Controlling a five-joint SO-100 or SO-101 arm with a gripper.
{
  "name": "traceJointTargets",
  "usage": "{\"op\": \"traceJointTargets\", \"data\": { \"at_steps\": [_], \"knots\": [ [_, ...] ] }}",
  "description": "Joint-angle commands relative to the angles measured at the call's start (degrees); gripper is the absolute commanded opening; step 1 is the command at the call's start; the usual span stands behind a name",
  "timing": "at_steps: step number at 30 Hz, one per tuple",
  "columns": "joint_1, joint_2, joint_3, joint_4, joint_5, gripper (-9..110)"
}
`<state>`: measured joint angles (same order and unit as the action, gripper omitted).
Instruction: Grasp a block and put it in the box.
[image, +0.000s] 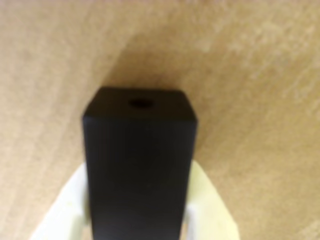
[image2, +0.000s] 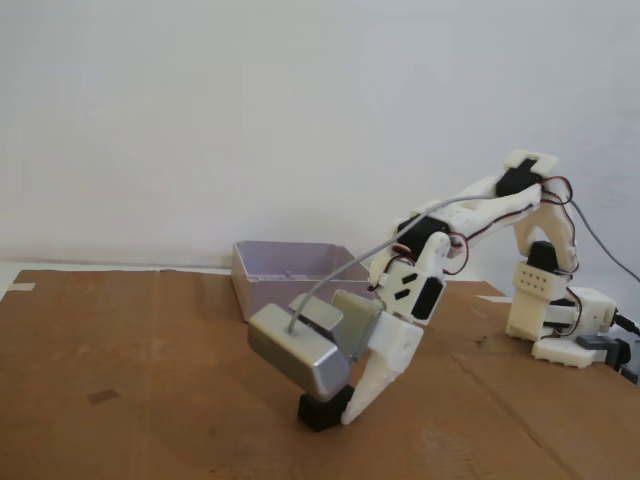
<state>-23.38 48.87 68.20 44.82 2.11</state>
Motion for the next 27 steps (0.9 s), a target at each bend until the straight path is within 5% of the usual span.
{"op": "traceJointTargets", "data": {
  "at_steps": [1,27],
  "knots": [
    [0.18,1.41,-4.48,-0.62,0.44,0],
    [1.23,9.93,-6.15,-0.09,0.0,0]
  ]
}}
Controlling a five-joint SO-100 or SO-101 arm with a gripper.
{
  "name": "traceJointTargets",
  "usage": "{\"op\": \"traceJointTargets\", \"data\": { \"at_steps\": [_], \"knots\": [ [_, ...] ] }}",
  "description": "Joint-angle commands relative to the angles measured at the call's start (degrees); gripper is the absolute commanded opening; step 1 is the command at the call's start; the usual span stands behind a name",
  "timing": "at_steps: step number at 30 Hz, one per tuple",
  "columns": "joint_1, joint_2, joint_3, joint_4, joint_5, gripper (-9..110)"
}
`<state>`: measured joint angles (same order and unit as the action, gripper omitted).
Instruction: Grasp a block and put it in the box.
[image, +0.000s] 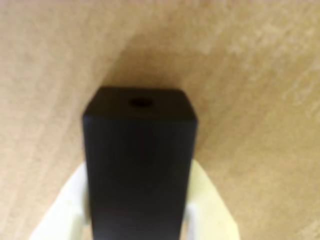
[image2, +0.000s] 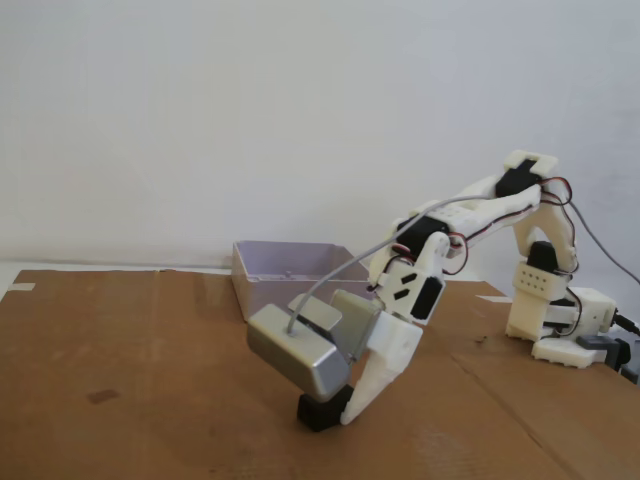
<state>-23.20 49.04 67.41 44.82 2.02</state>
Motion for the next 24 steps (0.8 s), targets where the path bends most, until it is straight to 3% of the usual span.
{"op": "traceJointTargets", "data": {
  "at_steps": [1,24],
  "knots": [
    [1.05,10.02,-5.36,-0.09,0.09,0],
    [1.14,15.56,-5.19,0.0,0.0,0]
  ]
}}
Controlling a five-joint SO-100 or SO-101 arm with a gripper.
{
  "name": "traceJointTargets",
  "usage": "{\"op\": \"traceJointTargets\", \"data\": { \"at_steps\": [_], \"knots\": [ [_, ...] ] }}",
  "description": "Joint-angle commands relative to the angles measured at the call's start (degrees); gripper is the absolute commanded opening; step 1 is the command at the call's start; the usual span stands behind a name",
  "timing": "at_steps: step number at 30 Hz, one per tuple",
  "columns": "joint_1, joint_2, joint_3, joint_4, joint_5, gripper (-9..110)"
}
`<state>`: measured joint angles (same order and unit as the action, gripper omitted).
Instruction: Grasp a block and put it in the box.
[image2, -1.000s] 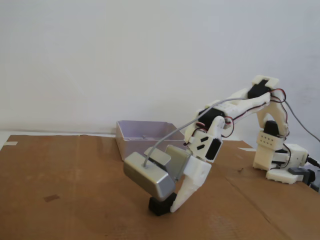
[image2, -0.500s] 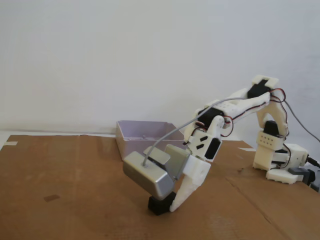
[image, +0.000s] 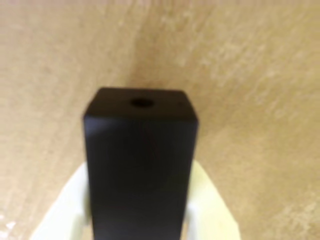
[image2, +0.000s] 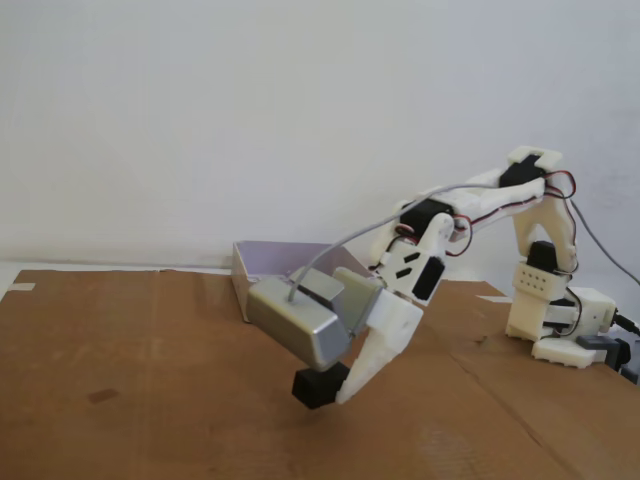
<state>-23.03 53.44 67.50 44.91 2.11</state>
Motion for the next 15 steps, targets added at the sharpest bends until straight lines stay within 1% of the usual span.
{"op": "traceJointTargets", "data": {
  "at_steps": [1,15],
  "knots": [
    [0.97,11.25,-5.45,-0.09,-0.18,0],
    [4.57,11.95,-8.09,-0.88,-0.26,0]
  ]
}}
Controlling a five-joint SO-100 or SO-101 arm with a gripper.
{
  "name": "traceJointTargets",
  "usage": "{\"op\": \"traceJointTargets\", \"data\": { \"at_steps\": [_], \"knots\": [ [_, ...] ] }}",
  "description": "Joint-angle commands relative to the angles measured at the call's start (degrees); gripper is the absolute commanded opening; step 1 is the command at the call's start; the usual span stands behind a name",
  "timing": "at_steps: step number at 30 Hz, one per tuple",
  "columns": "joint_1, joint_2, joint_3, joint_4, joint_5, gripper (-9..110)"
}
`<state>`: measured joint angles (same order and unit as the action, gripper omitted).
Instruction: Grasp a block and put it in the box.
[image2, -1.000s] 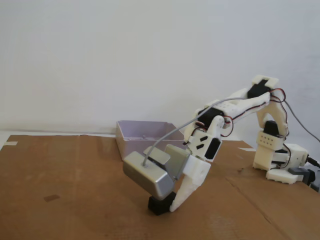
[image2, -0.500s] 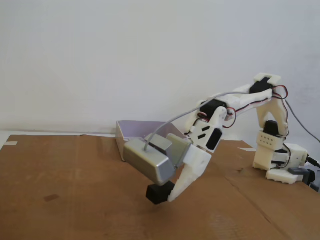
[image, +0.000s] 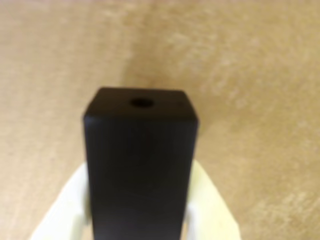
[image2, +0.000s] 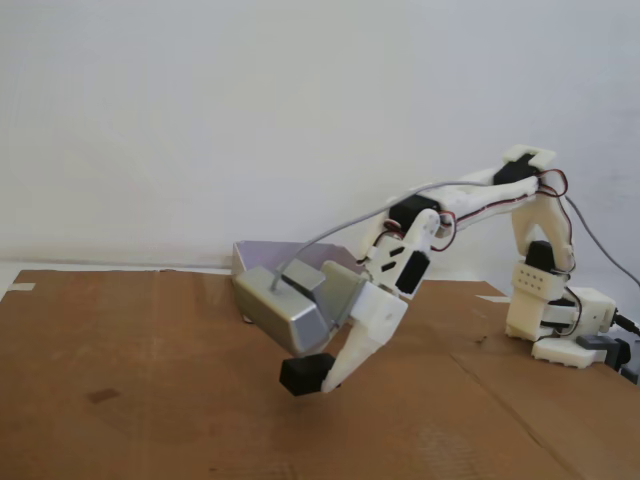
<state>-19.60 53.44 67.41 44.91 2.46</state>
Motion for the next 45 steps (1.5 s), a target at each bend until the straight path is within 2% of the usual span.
{"op": "traceJointTargets", "data": {
  "at_steps": [1,27,45],
  "knots": [
    [1.23,11.51,-8.79,-0.88,-0.62,0],
    [7.56,12.39,-10.37,-0.88,-0.7,0],
    [13.89,20.74,-10.46,-0.62,-0.7,0]
  ]
}}
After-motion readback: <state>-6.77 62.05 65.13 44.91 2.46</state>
